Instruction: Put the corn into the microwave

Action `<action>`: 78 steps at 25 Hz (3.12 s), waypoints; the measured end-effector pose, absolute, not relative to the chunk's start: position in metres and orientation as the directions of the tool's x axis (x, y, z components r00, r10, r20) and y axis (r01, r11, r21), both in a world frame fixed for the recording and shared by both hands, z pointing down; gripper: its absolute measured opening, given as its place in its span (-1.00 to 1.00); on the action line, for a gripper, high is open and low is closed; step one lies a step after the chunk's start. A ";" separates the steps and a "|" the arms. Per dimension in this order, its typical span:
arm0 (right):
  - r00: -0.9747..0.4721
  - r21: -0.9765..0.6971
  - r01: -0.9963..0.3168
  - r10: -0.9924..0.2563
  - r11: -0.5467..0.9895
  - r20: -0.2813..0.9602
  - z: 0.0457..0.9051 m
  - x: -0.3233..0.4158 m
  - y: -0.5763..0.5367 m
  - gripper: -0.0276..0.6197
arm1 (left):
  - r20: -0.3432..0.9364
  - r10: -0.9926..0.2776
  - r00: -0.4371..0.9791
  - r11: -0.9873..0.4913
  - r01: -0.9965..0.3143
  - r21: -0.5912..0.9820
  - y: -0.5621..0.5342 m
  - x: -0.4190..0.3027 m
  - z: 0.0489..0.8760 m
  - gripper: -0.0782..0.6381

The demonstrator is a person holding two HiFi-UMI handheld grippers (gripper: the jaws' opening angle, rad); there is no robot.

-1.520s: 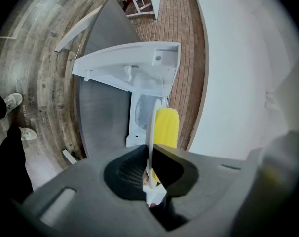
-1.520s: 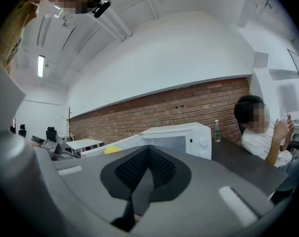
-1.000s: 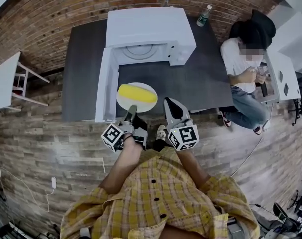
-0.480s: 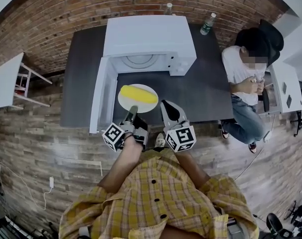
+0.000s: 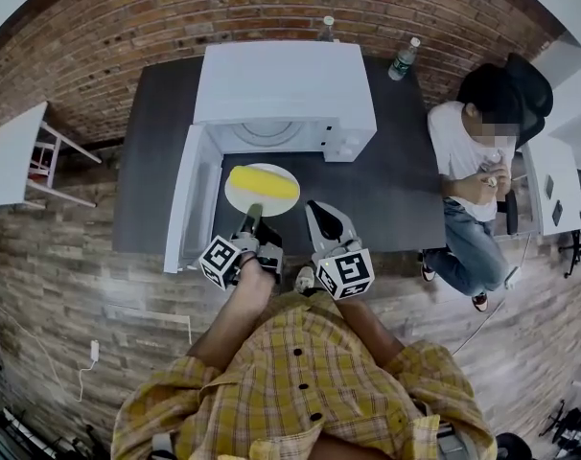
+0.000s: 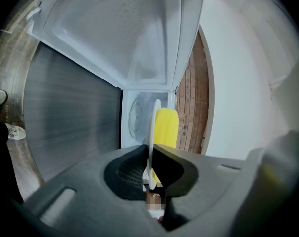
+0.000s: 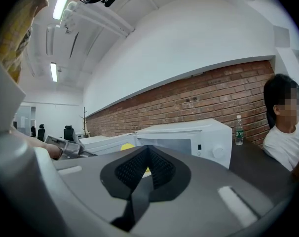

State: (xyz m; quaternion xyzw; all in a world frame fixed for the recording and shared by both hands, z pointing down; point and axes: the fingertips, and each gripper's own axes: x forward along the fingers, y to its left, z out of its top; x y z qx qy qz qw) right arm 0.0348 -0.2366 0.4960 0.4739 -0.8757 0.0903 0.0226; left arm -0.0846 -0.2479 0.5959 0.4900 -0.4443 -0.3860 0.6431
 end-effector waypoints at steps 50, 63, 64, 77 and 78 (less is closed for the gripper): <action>-0.575 -0.090 -0.818 -0.800 0.569 0.169 0.517 0.068 -0.289 -0.91 | 0.302 -0.942 0.146 0.309 0.030 0.951 -0.419 -0.082 0.711 -0.69; -0.567 -0.109 -0.823 -0.803 0.557 0.185 0.525 0.080 -0.291 -0.91 | 0.336 -0.931 0.139 0.341 0.014 0.940 -0.436 -0.082 0.721 -0.72; -0.564 -0.113 -0.826 -0.805 0.553 0.186 0.526 0.082 -0.291 -0.91 | 0.337 -0.931 0.136 0.342 0.012 0.940 -0.438 -0.083 0.722 -0.72; -0.561 -0.145 -0.828 -0.805 0.542 0.193 0.534 0.091 -0.294 -0.91 | 0.395 -0.904 0.163 0.395 -0.030 0.918 -0.454 -0.080 0.724 -0.60; -0.561 -0.146 -0.827 -0.805 0.542 0.192 0.534 0.092 -0.295 -0.91 | 0.396 -0.904 0.159 0.398 -0.024 0.917 -0.454 -0.079 0.725 -0.59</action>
